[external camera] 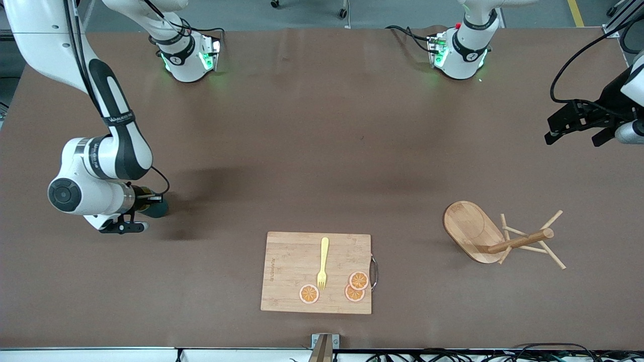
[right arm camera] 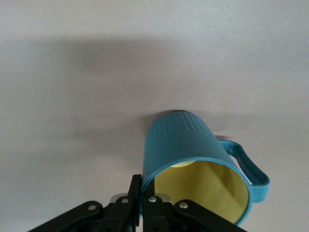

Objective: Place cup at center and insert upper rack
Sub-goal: 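Push the teal mug toward the table center with the right gripper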

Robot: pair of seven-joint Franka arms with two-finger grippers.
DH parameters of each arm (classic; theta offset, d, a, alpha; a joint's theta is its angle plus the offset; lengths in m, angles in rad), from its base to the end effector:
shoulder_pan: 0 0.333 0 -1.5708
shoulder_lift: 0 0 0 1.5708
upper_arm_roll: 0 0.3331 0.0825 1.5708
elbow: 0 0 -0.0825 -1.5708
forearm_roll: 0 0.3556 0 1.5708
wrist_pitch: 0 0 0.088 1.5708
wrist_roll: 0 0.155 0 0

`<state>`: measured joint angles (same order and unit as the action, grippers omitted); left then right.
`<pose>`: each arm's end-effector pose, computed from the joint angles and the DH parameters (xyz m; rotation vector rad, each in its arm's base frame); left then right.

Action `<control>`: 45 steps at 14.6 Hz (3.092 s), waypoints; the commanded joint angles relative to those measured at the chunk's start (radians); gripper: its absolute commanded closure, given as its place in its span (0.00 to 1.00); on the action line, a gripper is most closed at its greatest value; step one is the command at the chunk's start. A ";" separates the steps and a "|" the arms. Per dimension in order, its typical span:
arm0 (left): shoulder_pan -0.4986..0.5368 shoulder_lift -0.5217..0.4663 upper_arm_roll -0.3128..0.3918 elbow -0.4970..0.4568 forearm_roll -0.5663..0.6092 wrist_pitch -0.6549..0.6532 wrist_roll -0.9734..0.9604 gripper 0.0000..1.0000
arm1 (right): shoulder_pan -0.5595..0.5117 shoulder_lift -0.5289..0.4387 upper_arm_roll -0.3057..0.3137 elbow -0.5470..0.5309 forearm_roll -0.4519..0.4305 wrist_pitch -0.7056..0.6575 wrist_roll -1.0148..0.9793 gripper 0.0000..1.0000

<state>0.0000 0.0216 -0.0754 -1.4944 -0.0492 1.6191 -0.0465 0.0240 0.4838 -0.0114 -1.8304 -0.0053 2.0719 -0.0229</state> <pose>0.5416 -0.0479 0.6212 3.0804 -0.0446 0.1540 0.5938 0.0073 0.2380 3.1095 0.0611 -0.3787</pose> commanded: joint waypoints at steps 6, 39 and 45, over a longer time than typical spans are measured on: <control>0.002 0.001 -0.003 0.005 0.009 0.005 0.011 0.00 | 0.330 0.010 0.002 0.241 0.008 -0.162 0.269 1.00; 0.003 0.001 -0.003 0.005 0.008 0.005 0.011 0.00 | 0.860 0.329 0.004 0.772 0.248 -0.185 1.037 0.00; 0.002 0.001 -0.003 0.006 0.009 0.007 0.011 0.00 | 0.603 0.075 -0.032 0.780 0.193 -0.490 0.971 0.00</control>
<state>0.0013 0.0218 -0.0750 -1.4946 -0.0493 1.6191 -0.0465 0.7431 0.6540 -0.0513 -1.0005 0.2112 1.6785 0.9973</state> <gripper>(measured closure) 0.000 0.000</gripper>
